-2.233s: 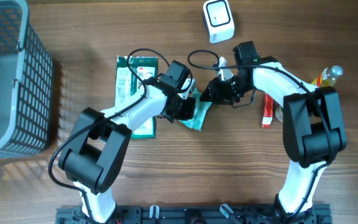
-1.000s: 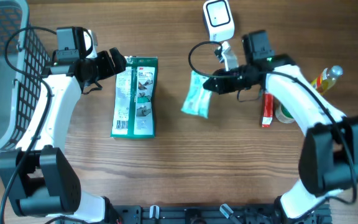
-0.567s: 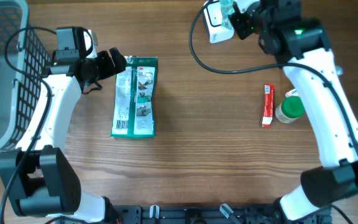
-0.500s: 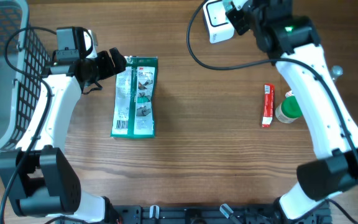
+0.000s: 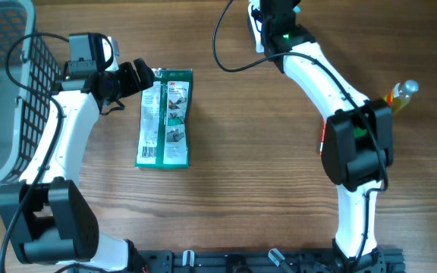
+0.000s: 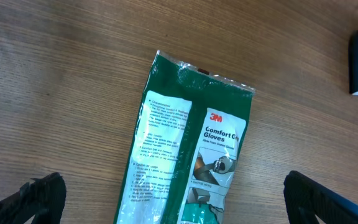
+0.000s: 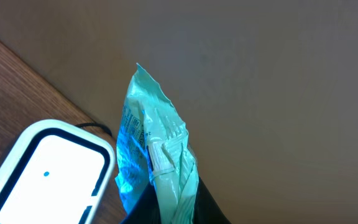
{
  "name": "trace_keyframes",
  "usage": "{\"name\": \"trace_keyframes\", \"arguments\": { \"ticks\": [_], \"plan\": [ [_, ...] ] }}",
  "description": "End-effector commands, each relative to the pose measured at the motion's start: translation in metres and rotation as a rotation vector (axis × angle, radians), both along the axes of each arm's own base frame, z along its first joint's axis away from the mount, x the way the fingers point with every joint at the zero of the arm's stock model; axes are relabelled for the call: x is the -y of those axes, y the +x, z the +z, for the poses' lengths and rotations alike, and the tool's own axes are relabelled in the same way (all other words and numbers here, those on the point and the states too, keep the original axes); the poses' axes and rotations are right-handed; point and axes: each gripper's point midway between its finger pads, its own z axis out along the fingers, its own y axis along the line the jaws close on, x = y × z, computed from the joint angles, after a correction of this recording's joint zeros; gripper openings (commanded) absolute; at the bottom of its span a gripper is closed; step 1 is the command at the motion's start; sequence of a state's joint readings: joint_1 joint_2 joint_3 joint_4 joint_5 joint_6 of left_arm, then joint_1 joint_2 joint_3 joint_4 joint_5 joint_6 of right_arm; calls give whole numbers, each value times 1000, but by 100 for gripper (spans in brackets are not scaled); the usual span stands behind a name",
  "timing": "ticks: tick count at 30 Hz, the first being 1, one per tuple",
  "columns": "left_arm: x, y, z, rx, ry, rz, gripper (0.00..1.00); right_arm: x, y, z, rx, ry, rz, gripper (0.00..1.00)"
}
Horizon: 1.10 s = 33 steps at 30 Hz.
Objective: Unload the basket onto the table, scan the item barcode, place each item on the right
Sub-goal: 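Raise the light-green packet with the right gripper under the white scanner, then carry the light-green packet right with the right gripper and set it down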
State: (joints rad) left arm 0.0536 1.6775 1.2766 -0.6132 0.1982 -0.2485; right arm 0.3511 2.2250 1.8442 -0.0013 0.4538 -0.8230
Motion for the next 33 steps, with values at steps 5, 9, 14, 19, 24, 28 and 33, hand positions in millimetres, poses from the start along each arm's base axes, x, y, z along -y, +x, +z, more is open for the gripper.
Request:
{"name": "trace_keyframes", "arguments": {
  "ticks": [5,9,14,19,24,28,33],
  "plan": [
    [1,2,3,9,3,-3,100,-16,5,-51,-64,29,17,4],
    [1,2,3,9,3,-4,100,-46,-5,-60,-90,140,38,4],
    [1,2,3,9,3,-4,100,-51,-23,-86,-203,181,5,9],
    [1,2,3,9,3,-4,100,-70,-37,-105,-320,278,79,5],
    [1,2,3,9,3,-4,100,-35,-21,-72,-167,229,-76,4],
    [1,2,3,9,3,-4,100,-28,-40,-1,-121,273,-76,4],
    [1,2,3,9,3,-4,100,-18,-117,26,-426,510,-10,4]
  ]
}}
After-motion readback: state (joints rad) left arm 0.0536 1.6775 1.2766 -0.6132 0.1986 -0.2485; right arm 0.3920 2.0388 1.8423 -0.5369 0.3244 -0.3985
